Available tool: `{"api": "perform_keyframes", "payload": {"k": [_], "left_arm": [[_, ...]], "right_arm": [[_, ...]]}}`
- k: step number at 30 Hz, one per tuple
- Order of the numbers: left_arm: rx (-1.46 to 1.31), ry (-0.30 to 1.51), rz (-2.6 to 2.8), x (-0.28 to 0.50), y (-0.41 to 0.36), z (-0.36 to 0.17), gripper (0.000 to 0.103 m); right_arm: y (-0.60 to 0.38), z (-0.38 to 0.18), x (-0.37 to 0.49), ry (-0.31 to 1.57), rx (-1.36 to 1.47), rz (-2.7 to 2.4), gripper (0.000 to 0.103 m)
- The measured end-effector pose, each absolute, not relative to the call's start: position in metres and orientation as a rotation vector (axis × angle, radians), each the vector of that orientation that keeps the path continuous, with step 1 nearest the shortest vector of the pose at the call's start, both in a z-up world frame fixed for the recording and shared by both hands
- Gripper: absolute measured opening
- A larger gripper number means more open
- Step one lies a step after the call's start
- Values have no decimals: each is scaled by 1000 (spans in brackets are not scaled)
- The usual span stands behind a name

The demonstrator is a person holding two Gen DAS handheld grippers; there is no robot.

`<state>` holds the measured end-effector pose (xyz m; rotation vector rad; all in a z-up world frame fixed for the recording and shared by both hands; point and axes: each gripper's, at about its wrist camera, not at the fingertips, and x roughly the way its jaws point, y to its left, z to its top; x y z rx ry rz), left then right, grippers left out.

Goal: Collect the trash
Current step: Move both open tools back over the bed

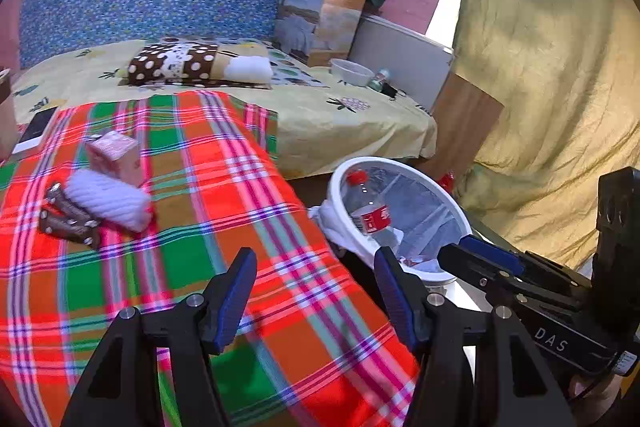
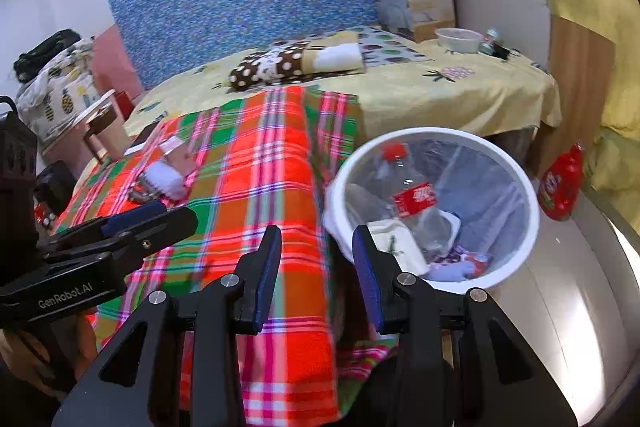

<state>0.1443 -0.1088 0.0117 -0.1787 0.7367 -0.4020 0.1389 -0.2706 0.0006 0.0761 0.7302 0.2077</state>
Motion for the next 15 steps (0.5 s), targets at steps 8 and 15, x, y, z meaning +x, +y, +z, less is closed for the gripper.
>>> {"api": "perform_keyframes", "payload": {"k": [8,15], "left_arm": [[-199,727,-362,129,-81,12,61],[-212,719,-316,118,-63,12,61]], "right_arm": [[-246,1,134,730,46,269,39],[-231,0,131,733,33,312,39]]}}
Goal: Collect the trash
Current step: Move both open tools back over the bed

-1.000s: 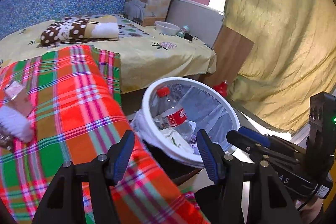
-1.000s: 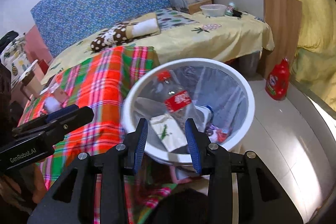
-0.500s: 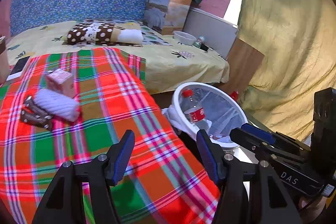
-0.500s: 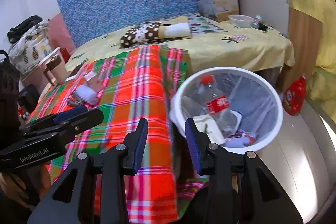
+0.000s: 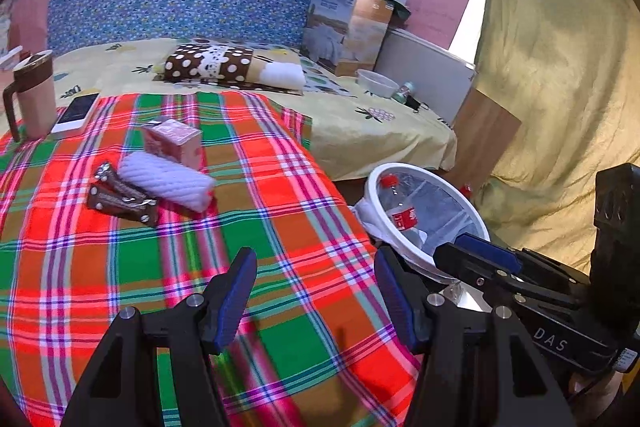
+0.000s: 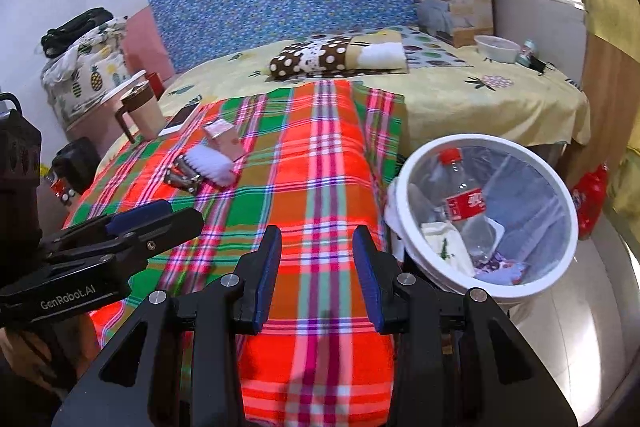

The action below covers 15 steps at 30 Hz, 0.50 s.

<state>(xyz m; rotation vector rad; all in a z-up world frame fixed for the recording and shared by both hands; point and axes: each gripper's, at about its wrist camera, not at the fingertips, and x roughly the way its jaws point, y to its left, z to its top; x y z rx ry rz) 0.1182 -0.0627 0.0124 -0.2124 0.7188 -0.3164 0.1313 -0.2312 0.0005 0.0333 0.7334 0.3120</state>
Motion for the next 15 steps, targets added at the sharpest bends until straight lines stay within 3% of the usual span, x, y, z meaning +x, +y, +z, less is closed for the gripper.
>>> {"api": "perform_keyframes", "payload": {"k": [15], "left_arm": [[-230,704,-237,112,-31,9,61]], "right_arm": [[-202,1,136,737,-7,376,39]]}}
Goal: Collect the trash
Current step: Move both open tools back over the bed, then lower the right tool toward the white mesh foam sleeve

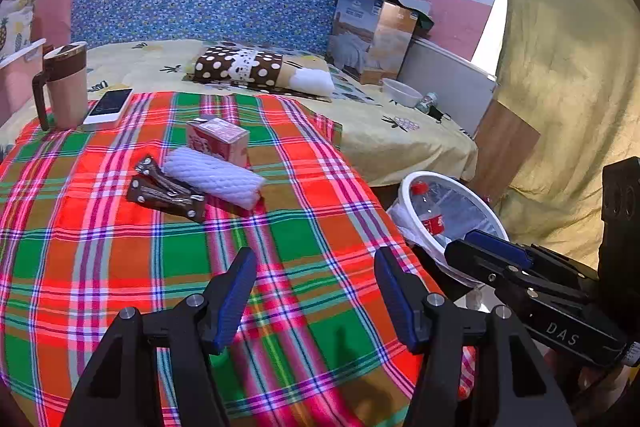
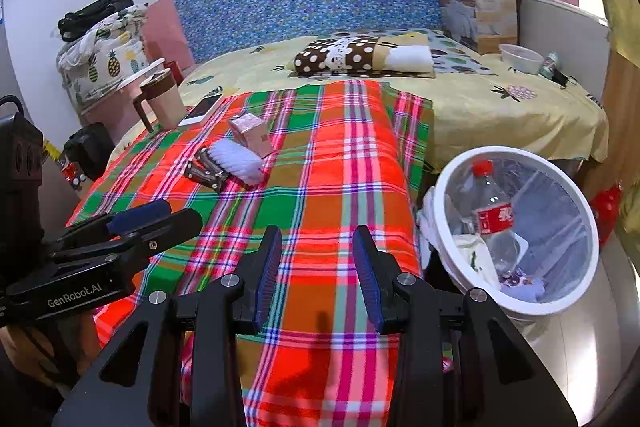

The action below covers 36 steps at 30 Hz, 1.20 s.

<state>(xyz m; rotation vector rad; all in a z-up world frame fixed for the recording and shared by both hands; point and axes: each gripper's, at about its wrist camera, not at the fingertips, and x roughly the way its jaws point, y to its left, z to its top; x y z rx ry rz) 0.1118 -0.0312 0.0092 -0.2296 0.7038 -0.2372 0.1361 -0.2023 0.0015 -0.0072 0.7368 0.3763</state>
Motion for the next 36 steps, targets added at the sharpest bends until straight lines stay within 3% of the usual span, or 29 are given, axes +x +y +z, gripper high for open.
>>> {"api": "perform_keyframes", "payload": {"k": [36], "left_arm": [[-383,753,12,176,73,-23,61]], "right_arm": [[-137,-21,207,801,-86,534,39]]}}
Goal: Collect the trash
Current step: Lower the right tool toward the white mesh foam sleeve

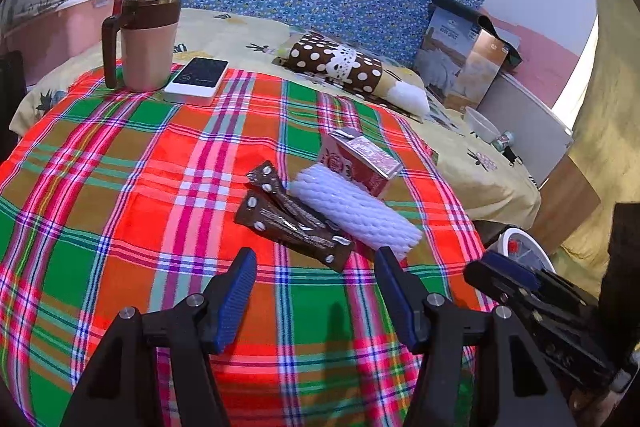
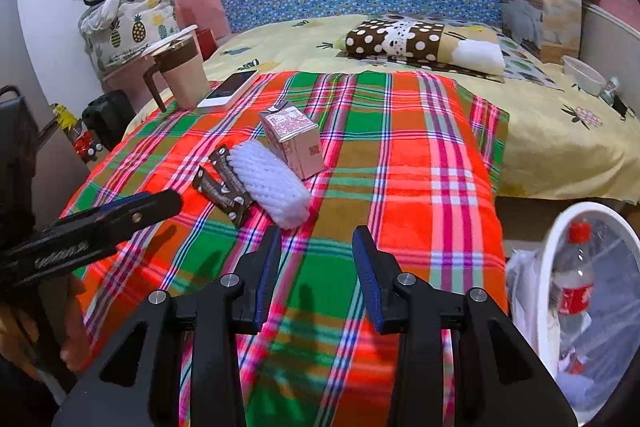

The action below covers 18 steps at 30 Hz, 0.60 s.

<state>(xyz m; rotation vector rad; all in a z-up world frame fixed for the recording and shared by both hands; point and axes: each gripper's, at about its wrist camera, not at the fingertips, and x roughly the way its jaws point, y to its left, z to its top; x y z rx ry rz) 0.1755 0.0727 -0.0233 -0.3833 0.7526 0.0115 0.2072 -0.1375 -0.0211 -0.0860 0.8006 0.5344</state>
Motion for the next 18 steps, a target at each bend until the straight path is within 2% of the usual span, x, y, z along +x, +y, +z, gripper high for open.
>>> {"api": "perform_keyframes", "payload": {"k": [7,10,13,18], "left_arm": [[-403,765,30,176,88,-30,61],[-415,771,34,178,94,-34,61],[-425,778,39,180,99,-39,61],[-444,783,39,182,106,-43,61]], "right_arm": [[-118,-28,226,820,-97,592,40],[-110,-33,234,831,-100,623,45],[-102,-39,241,845,-119,634,46],[-94,-52,248,926,-110,676,46]]}}
